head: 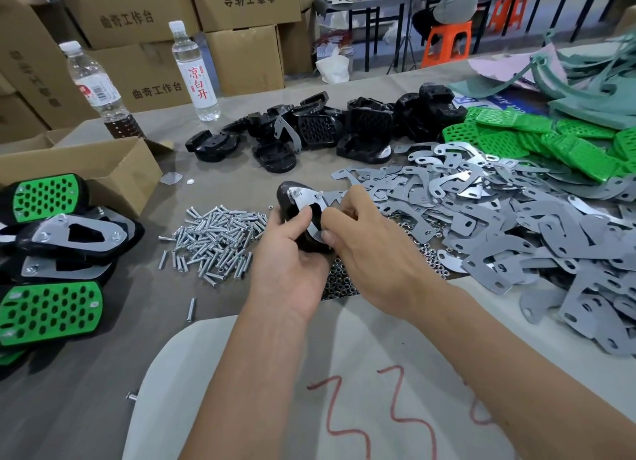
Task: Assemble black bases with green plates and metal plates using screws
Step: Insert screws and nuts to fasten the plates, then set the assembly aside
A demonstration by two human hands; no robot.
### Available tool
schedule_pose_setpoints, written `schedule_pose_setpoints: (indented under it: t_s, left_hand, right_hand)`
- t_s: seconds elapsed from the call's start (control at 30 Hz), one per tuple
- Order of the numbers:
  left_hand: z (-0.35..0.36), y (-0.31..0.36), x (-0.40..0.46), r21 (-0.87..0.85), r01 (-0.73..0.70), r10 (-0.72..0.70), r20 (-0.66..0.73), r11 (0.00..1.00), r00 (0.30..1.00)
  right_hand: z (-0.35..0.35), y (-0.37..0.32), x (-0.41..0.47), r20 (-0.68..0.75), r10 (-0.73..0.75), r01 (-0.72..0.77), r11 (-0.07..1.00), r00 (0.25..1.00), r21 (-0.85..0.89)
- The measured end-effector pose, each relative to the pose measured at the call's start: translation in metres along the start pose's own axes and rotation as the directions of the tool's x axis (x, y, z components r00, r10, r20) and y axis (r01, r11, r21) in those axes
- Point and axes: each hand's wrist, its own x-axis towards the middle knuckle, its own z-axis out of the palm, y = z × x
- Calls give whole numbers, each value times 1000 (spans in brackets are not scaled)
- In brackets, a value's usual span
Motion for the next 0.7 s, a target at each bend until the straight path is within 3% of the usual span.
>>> schedule_pose_setpoints:
  t_s: [0.17, 0.3, 0.53, 0.6, 0.7]
  left_hand:
    - [9, -8, -5, -136, -84, 86, 8, 987, 996]
    - [11, -10, -4, -191, -127, 135, 30, 973, 990]
    - [15, -14, -6, -44, -249, 253, 109, 967, 961]
    - [14, -9, -5, -73, -253, 260, 95, 965, 961]
    - [7, 7, -3, -133, -250, 254, 15, 959, 967]
  right_hand:
    - [10, -5, -4, -110, 169, -154, 979, 979, 137]
    - [12, -8, 4, -65, 349, -319, 906, 935, 276]
    - [1, -2, 5, 78, 472, -444, 745, 878, 497]
    - [2, -1, 4, 45, 460, -410, 737, 887, 537]
    - [-5, -5, 2, 0, 259, -211, 787, 966, 580]
